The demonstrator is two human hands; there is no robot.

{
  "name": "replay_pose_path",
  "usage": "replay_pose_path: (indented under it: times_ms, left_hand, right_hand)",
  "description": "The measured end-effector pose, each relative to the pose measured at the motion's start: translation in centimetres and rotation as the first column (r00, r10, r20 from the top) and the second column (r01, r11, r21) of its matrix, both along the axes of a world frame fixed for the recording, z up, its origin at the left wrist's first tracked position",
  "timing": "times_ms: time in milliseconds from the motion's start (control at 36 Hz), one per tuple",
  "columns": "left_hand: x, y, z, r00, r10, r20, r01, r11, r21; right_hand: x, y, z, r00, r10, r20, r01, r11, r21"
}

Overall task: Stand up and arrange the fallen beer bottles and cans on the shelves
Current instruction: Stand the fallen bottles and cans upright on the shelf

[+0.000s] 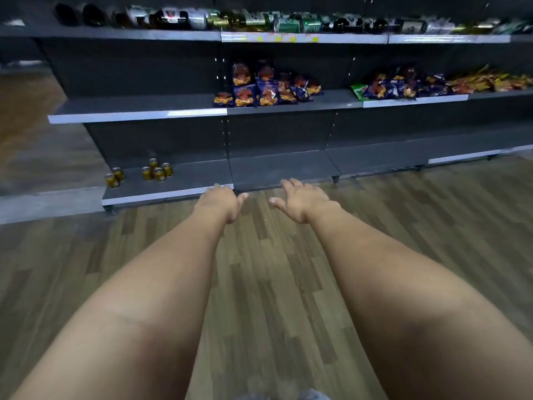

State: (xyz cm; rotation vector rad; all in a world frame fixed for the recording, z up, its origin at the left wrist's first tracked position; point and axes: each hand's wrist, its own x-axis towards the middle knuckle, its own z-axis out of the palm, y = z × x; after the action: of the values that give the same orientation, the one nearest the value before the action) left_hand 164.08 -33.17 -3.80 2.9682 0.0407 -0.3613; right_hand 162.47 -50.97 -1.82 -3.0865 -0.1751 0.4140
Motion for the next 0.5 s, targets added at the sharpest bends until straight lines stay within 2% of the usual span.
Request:
replay_pose_path:
  times_ms: [111,500]
  left_hand:
    - [5.5,1.1,-0.2,1.0,0.022,-0.001,-0.022,0.999,-0.025]
    - [27.0,3.3,0.5,0.996,0.091,0.001,-0.091,0.993,0.07]
  right_hand:
    - [5.8,1.0,0.2,1.0,0.012,0.002,-0.012,1.0,0.008]
    - [29.7,2.3,2.1,0.993,0.107,0.049,-0.109,0.994,0.022]
